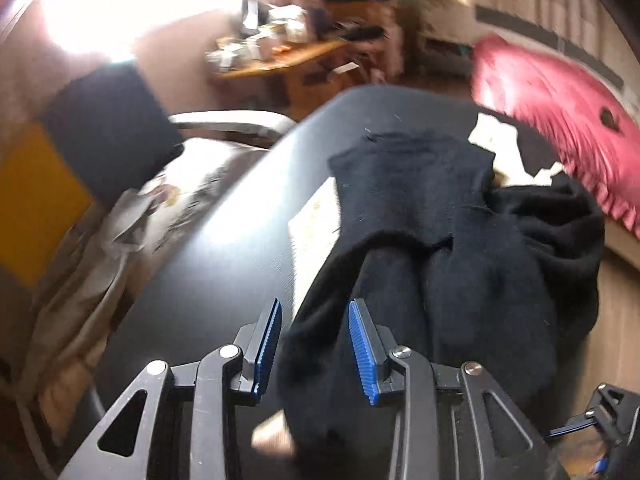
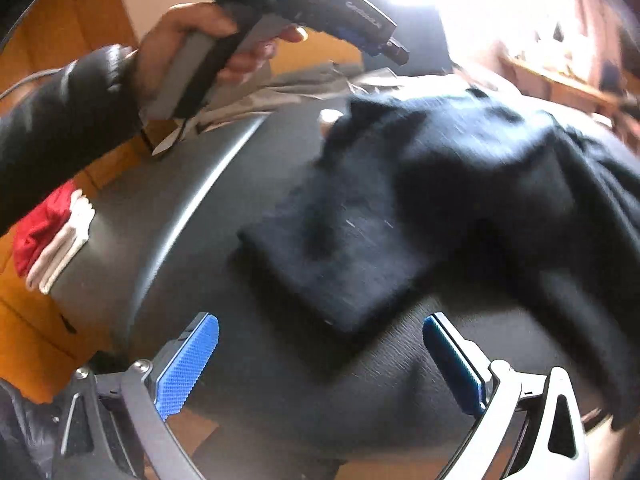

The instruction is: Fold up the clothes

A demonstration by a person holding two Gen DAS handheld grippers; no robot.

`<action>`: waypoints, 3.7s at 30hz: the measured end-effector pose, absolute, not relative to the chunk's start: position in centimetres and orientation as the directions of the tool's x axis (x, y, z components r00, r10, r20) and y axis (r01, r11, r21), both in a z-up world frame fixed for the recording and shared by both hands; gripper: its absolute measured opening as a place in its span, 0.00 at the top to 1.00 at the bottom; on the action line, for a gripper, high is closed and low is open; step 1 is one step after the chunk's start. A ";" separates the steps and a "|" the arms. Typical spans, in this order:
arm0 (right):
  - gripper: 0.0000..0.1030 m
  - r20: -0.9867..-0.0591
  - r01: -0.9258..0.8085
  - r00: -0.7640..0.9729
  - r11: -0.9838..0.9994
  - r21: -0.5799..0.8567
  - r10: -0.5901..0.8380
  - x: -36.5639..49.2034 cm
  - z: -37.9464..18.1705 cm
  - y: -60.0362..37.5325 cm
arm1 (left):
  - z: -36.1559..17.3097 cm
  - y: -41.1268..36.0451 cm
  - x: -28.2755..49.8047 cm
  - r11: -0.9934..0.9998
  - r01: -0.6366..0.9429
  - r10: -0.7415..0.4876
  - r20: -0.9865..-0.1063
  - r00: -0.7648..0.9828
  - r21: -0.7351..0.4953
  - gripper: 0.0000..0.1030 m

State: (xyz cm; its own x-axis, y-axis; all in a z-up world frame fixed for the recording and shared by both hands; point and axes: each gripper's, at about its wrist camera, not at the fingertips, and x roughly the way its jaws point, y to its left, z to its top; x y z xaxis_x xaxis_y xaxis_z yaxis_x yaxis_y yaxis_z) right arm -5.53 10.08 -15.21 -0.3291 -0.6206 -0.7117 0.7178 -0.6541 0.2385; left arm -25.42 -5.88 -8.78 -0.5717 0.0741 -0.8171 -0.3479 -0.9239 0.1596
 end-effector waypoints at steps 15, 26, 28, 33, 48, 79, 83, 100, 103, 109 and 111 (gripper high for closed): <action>0.00 -0.660 0.701 -0.348 -0.652 0.289 -0.666 -6.8 -16.8 11.5 | -12.4 -3.3 -32.3 -0.904 -0.418 0.296 -0.834 -0.465 -0.088 0.95; 0.00 -0.527 0.658 -0.366 -0.614 0.436 -0.767 -7.9 -17.3 13.7 | -3.9 -7.1 -22.2 -0.748 -0.407 0.655 -0.483 -0.581 -0.525 0.97; 0.00 -0.527 0.641 -0.350 -0.608 0.469 -0.775 -8.3 -17.1 14.1 | -2.8 -8.9 -18.1 -0.711 -0.410 0.682 -0.417 -0.601 -0.572 0.97; 0.00 -0.561 0.601 -0.330 -0.628 0.495 -0.759 -8.4 -16.3 14.6 | -3.3 -15.1 -7.8 -0.668 -0.270 0.644 -0.357 -0.677 -0.693 0.97; 0.00 -0.624 0.719 -0.428 -0.665 0.203 -0.654 -4.0 -8.5 9.8 | -14.2 -27.0 14.5 -0.598 0.190 0.434 -0.514 -0.740 -0.779 0.97; 0.83 -0.567 0.845 -0.331 -0.504 0.178 -0.754 -4.0 -1.0 -8.0 | 0.3 -35.0 23.3 -0.714 0.082 0.072 -0.189 -0.979 -0.695 0.96; 0.83 -0.418 0.819 -0.449 -0.551 0.160 -0.790 -5.9 6.7 -6.8 | 7.7 -37.8 20.2 -0.805 0.082 -0.012 -0.122 -0.992 -0.587 0.96; 0.33 -0.714 0.671 -0.422 -0.722 0.169 -0.559 -21.8 -5.0 -10.7 | -11.4 -45.2 2.3 -0.698 0.459 0.132 -0.729 -0.672 -0.549 0.88; 0.28 -0.718 0.740 -0.342 -0.645 0.193 -0.607 -17.9 -6.9 -8.3 | -12.4 -39.9 5.9 -0.764 0.354 0.184 -0.708 -0.682 -0.540 0.86; 0.28 -0.782 0.863 -0.177 -0.477 0.169 -0.598 -8.7 -12.8 -5.5 | -15.2 -30.4 9.0 -0.810 0.240 0.301 -0.729 -0.615 -0.536 0.83; 0.28 -0.813 0.884 -0.167 -0.450 0.127 -0.558 -6.0 -14.1 -4.9 | -17.6 -30.2 9.3 -0.791 0.325 0.280 -0.779 -0.561 -0.518 0.83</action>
